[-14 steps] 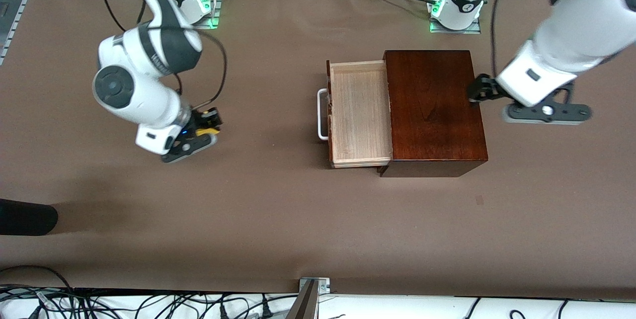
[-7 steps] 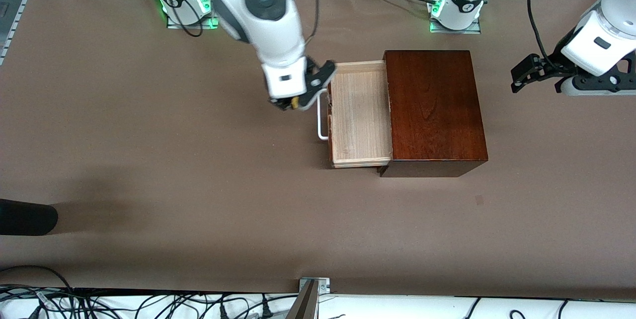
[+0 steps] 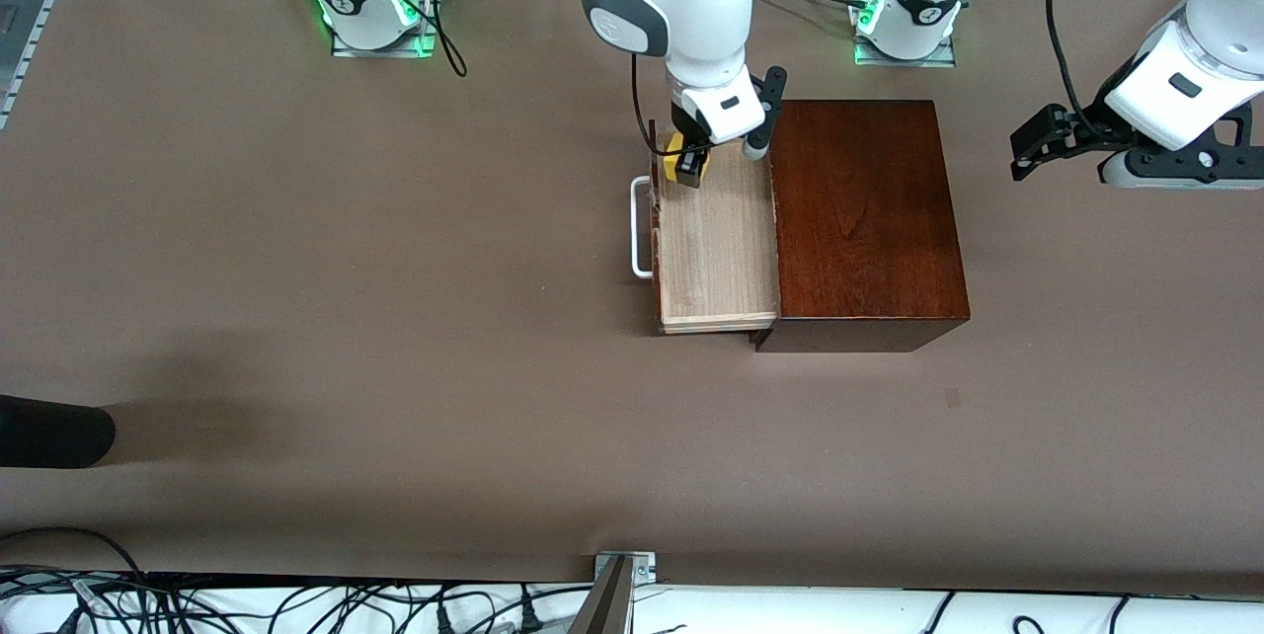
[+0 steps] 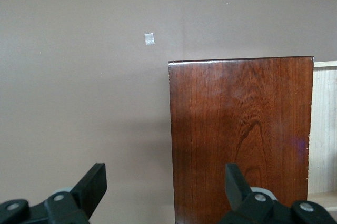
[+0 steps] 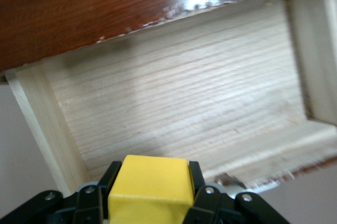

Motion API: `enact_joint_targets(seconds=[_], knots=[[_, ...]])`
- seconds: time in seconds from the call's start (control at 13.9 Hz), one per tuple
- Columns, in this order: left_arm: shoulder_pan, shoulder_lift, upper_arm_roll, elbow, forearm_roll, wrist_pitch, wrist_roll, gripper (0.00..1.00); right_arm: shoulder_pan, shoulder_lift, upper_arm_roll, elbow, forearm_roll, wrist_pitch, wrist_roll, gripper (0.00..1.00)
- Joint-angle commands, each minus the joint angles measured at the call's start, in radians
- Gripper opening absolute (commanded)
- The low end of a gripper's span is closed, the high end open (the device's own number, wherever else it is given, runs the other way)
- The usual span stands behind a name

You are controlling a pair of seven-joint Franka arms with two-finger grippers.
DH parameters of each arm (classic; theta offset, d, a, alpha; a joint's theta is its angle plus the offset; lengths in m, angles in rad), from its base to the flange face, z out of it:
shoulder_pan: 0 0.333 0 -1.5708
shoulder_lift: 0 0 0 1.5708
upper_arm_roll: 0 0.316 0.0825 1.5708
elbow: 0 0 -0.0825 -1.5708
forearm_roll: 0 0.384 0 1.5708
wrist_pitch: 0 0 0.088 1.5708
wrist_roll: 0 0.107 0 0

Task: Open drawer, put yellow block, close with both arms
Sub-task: 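Carry the yellow cube with the right gripper into the open drawer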

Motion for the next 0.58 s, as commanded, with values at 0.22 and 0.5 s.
enact_joint_targets(seconds=[0.22, 0.5], knots=[[0.009, -0.007, -0.009, 0.000, -0.017, -0.006, 0.017, 1.00, 0.029, 0.064, -0.010, 0.043, -0.052, 0.044, -0.158, 0.00], [0.009, -0.007, -0.009, 0.000, -0.017, -0.006, 0.028, 1.00, 0.018, 0.112, -0.028, 0.043, -0.070, 0.122, -0.257, 0.00]])
